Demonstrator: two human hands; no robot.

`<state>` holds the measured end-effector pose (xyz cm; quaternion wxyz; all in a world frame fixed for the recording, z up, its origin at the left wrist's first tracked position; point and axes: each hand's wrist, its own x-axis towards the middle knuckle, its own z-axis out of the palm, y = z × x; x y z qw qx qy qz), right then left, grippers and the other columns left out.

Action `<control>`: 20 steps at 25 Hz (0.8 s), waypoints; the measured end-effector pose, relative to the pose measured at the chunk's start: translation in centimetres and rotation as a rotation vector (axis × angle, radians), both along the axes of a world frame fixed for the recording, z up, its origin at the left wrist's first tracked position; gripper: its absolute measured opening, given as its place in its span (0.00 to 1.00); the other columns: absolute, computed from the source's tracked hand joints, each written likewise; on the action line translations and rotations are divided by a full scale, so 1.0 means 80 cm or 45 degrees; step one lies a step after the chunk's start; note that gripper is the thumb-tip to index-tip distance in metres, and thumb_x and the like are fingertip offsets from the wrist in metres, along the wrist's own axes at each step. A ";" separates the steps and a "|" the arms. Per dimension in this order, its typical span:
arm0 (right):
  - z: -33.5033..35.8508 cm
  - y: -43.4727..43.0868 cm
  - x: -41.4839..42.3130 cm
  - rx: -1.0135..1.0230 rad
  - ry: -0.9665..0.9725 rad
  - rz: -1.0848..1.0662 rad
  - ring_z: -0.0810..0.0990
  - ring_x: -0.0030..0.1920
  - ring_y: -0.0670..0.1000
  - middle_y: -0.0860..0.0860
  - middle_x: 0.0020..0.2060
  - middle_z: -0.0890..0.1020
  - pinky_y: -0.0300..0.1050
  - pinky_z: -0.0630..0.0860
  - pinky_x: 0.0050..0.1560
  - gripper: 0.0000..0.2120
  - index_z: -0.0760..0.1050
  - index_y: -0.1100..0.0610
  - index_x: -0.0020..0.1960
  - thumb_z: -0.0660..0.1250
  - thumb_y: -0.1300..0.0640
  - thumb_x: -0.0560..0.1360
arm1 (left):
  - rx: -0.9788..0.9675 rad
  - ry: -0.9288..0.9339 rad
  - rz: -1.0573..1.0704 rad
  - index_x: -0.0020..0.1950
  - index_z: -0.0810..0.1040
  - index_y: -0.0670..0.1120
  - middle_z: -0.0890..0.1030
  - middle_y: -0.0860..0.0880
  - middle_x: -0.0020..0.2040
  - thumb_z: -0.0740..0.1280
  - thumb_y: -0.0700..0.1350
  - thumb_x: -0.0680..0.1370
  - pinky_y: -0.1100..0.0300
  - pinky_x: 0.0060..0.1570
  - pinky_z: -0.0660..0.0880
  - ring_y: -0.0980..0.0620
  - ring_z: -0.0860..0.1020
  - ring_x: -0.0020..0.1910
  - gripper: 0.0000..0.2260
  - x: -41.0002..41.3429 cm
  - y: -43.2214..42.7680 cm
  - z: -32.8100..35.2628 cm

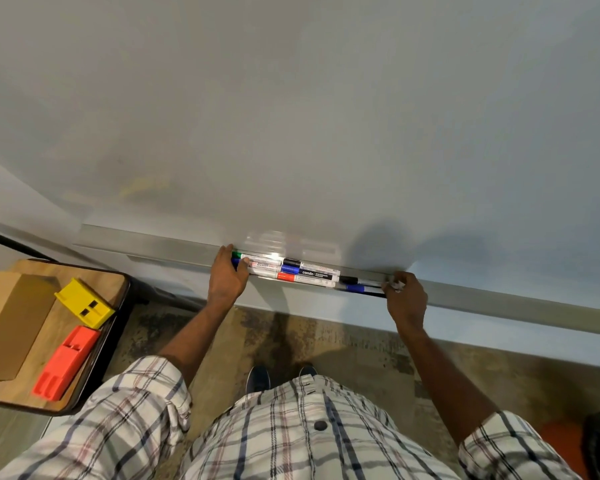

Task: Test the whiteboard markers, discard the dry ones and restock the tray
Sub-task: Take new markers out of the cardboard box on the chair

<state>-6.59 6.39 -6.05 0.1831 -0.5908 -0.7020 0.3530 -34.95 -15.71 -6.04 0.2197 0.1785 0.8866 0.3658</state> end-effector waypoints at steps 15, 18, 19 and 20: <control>-0.011 0.000 0.007 0.090 -0.113 0.026 0.79 0.55 0.63 0.61 0.54 0.79 0.50 0.75 0.59 0.17 0.80 0.62 0.56 0.78 0.54 0.72 | -0.036 0.066 -0.025 0.69 0.75 0.39 0.78 0.39 0.65 0.68 0.44 0.81 0.47 0.67 0.74 0.42 0.77 0.63 0.18 0.000 0.009 -0.012; -0.015 -0.003 0.004 0.079 -0.160 0.024 0.75 0.61 0.65 0.63 0.59 0.76 0.56 0.73 0.64 0.21 0.78 0.62 0.59 0.79 0.53 0.71 | -0.031 0.065 -0.037 0.69 0.75 0.39 0.78 0.39 0.65 0.68 0.45 0.82 0.47 0.67 0.74 0.42 0.77 0.64 0.18 0.004 0.010 -0.012; -0.017 -0.004 0.004 0.090 -0.171 0.039 0.74 0.62 0.65 0.63 0.60 0.76 0.56 0.71 0.64 0.22 0.78 0.62 0.60 0.79 0.53 0.71 | -0.030 0.070 -0.044 0.69 0.75 0.39 0.78 0.39 0.65 0.68 0.44 0.82 0.47 0.67 0.74 0.42 0.77 0.64 0.18 0.007 0.010 -0.012; -0.018 -0.004 0.004 0.099 -0.178 0.052 0.73 0.62 0.65 0.63 0.60 0.76 0.56 0.70 0.65 0.23 0.78 0.62 0.60 0.79 0.53 0.71 | -0.028 0.075 -0.049 0.69 0.75 0.39 0.78 0.40 0.65 0.68 0.44 0.82 0.47 0.68 0.74 0.42 0.77 0.64 0.17 0.009 0.011 -0.012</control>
